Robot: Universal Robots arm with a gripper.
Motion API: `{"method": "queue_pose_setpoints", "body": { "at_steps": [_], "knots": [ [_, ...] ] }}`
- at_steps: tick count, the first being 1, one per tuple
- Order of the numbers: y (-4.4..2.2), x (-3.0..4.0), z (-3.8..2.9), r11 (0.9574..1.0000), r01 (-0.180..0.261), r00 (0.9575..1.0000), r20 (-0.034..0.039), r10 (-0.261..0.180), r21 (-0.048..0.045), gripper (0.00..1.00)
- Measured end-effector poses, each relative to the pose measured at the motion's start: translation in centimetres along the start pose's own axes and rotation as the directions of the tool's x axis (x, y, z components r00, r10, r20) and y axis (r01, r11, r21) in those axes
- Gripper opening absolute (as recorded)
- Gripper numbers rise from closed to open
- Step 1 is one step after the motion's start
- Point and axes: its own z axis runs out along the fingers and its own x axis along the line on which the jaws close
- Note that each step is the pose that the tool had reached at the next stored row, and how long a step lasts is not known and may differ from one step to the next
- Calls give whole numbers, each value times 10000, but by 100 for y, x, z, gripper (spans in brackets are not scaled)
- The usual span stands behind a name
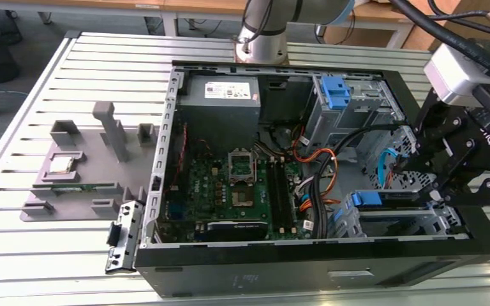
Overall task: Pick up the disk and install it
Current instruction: 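Insert the disk into the insertion slot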
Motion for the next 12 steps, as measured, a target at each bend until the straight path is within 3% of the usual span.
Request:
{"method": "queue_pose_setpoints", "body": {
  "at_steps": [3, 12],
  "knots": [
    [-1, 0, 6, 10000, 0, 10000, 5, 0, 2, 48],
    [-5, -8, 107, 10000, 4, 10000, 7, -4, 58, 48]
  ]
}}
